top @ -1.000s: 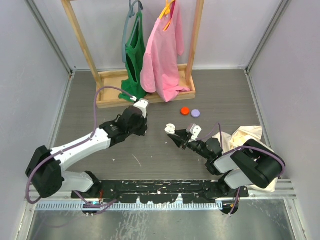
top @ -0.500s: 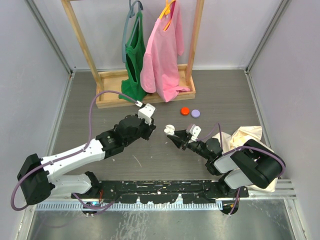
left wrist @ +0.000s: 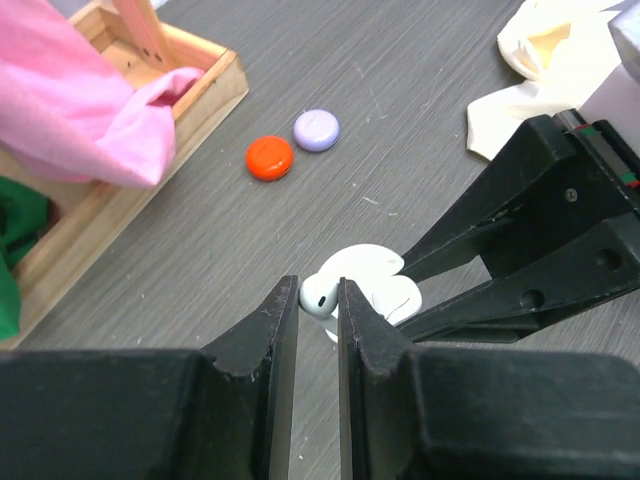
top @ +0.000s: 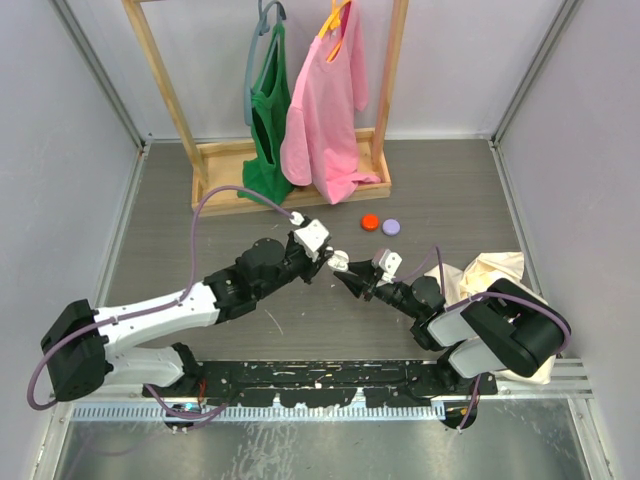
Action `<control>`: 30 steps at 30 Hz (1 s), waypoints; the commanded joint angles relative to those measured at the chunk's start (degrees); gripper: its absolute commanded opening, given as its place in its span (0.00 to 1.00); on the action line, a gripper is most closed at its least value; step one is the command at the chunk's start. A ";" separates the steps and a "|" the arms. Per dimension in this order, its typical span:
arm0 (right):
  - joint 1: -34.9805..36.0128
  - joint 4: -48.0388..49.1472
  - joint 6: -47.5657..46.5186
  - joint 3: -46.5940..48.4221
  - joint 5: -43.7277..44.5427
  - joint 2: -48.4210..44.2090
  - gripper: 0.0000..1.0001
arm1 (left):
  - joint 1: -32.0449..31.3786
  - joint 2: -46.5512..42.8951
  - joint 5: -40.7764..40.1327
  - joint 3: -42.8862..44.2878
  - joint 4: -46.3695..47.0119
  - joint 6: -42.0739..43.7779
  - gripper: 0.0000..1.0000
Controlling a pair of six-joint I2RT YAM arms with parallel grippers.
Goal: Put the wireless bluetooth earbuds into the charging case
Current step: Place the earbud in the charging case.
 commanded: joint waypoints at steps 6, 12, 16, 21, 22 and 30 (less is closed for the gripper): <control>0.23 6.68 0.55 0.71 -0.84 -1.44 0.01 | -1.03 3.01 3.02 -0.82 11.35 5.93 0.19; 0.19 6.92 0.78 0.65 -1.06 -1.45 0.01 | -1.28 3.81 3.07 -1.96 13.10 6.46 0.19; 0.23 7.08 0.94 0.66 -1.11 -1.35 0.01 | -1.46 3.83 3.30 -2.31 13.27 6.35 0.19; 0.15 7.25 1.20 0.58 -1.02 -1.36 0.01 | -1.84 3.86 2.99 -2.99 13.46 6.46 0.19; 0.15 7.34 1.33 0.56 -1.02 -1.36 0.01 | -1.88 3.84 2.85 -3.15 13.63 6.46 0.19; 0.06 7.80 1.56 0.49 -0.93 -1.27 0.01 | -2.47 5.86 1.59 -3.73 14.34 6.83 0.19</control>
